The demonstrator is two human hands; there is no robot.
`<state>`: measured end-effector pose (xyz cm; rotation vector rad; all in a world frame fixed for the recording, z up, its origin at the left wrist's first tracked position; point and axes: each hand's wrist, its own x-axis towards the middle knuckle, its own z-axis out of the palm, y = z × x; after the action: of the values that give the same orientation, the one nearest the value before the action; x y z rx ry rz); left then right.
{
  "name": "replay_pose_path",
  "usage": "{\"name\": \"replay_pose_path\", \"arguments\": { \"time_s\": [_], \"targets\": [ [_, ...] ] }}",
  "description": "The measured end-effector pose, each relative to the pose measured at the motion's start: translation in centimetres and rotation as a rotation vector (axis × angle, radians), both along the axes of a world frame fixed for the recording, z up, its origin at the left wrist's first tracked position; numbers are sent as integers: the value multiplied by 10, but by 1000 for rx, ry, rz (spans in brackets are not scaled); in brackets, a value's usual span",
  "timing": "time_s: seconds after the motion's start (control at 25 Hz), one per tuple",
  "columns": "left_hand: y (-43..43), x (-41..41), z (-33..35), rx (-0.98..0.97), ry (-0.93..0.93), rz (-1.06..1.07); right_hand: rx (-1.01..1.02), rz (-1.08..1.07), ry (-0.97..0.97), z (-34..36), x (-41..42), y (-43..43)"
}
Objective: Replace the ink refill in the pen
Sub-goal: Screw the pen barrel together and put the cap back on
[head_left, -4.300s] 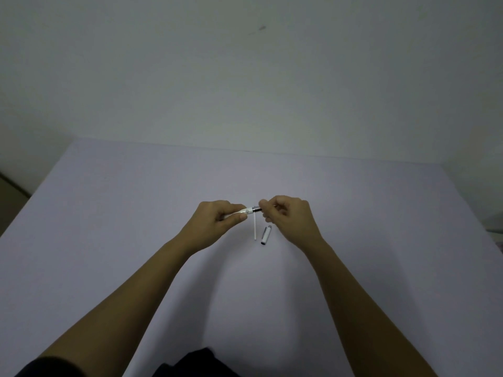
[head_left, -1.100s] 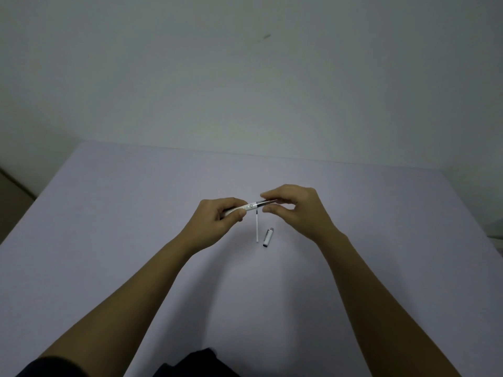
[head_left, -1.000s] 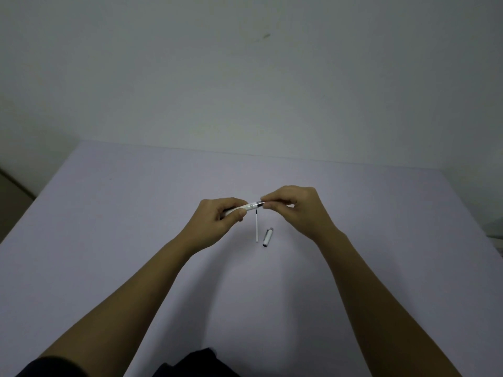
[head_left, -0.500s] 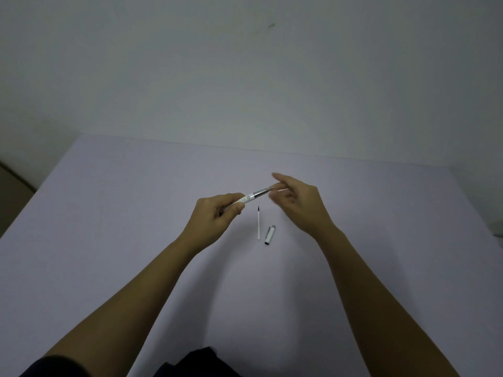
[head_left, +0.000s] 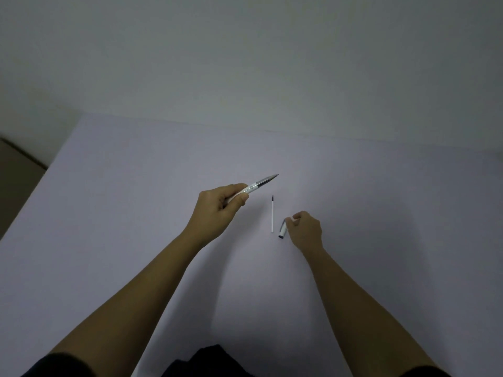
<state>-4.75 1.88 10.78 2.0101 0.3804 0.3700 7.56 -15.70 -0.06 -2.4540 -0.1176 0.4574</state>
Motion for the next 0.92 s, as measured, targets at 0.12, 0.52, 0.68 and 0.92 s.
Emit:
{"name": "replay_pose_path", "arguments": {
  "time_s": [0.12,0.52,0.68,0.92],
  "targets": [
    [-1,3,-6,-5,16,2,-9,-65,10,-9,-3,8],
    [-2,5,-10,-25,28,-11,111,-110,-7,20,14,11],
    [-4,1,-6,-6,18,-8,391,-218,-63,68,23,16],
    [-8,-4,6,27,-20,-1,864,-306,17,132,21,22]
  ]
}}
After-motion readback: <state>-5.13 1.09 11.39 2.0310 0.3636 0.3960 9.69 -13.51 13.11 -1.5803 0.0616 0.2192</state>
